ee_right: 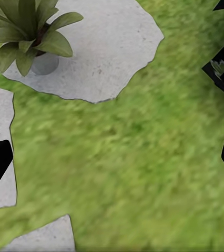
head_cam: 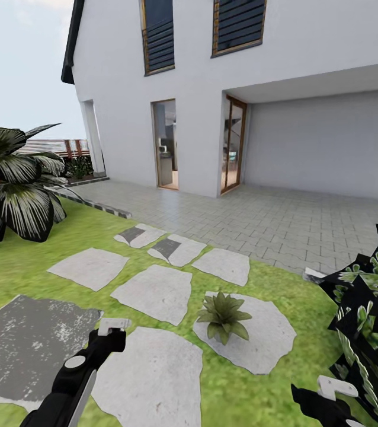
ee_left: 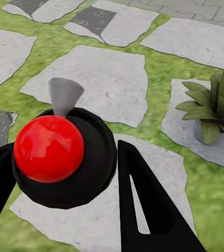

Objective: Pick up the pesticide atomizer in the garden and spray insectifuge to fully cover both potted plants in the garden.

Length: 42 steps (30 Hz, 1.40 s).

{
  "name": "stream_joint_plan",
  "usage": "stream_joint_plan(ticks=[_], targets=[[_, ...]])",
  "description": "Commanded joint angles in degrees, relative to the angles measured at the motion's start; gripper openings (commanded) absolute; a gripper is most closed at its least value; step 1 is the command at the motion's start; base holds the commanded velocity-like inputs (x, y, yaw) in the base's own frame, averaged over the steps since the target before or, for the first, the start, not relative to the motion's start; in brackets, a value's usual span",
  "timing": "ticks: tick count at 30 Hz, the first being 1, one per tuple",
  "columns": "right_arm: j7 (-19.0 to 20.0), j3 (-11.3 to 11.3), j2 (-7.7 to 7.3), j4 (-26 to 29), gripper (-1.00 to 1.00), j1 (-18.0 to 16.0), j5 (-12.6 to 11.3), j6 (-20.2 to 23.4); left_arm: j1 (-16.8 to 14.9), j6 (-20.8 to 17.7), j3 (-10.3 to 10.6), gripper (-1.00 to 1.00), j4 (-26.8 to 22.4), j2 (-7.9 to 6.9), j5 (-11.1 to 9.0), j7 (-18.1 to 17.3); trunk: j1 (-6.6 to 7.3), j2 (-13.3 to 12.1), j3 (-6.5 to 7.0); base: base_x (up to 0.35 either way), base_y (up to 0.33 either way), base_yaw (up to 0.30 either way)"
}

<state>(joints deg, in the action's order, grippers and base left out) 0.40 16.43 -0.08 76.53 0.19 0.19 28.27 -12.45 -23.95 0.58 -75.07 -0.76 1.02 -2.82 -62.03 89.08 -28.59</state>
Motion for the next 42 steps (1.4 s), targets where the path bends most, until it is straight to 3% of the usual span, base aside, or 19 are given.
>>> stream_joint_plan(ticks=[1, 17, 24, 30, 32, 34, 38, 41, 42], targets=[[0.04, 0.02, -0.01, 0.11, 1.0, 0.0, 0.04, 0.29, -0.03, -0.32, 0.04, -1.0, -0.08, -0.06, 0.12, -0.17, 0.0, 0.03, -0.05, 0.0, 0.0, 0.0], [0.04, -0.04, -0.01, 0.11, 1.0, 0.0, 0.14, 0.29, -0.03, -0.39, -0.21, -1.0, -0.08, -0.51, 0.2, -0.25, 0.0, 0.03, -0.05, 0.0, 0.0, 0.0], [0.06, -0.31, -0.02, 0.16, 1.0, -0.02, 0.22, 0.29, -0.03, -0.41, -0.14, -1.0, -0.1, -4.05, 0.16, -0.81, 0.0, 0.03, -0.05, 0.0, 0.0, 0.0], [0.76, -0.36, -0.61, 0.48, 1.0, -0.02, -0.01, 0.75, -0.32, -0.46, -0.14, -1.0, -0.08, -10.49, 0.39, -15.07, 0.0, 0.03, -0.05, 0.0, 0.0, 0.0], [3.81, -0.35, -0.86, 0.58, 1.0, -0.02, 0.02, 0.86, -0.59, -0.47, -0.16, -1.0, -0.08, -12.38, 1.09, -19.34, 0.0, 0.03, -0.05, 0.0, 0.0, 0.0], [7.94, -0.35, -1.42, 0.73, 1.0, -0.02, 0.09, 0.94, -0.77, -0.51, -0.2, -1.0, -0.08, -13.36, 2.41, -21.66, 0.0, 0.03, -0.05, 0.0, 0.0, 0.0], [17.16, -0.35, -3.95, 0.92, 1.0, 0.0, 0.15, 2.12, -1.15, -0.63, -0.25, -1.0, -0.18, -14.19, 8.35, -27.87, 0.0, 0.03, -0.05, 0.0, 0.0, 0.0], [25.78, -0.36, -5.7, 0.95, 1.0, -1.18, 0.18, 9.05, -3.18, -0.65, -0.3, -1.0, -0.17, -14.33, 16.29, -37.87, 0.0, 0.03, -0.05, 0.0, 0.0, 0.0], [26.73, -0.38, -5.83, 0.97, 1.0, -1.78, 0.19, 9.88, -3.39, -0.65, -0.3, -1.0, -0.17, -14.33, 17.27, -39.21, 0.0, 0.03, -0.05, 0.0, 0.0, 0.0]])
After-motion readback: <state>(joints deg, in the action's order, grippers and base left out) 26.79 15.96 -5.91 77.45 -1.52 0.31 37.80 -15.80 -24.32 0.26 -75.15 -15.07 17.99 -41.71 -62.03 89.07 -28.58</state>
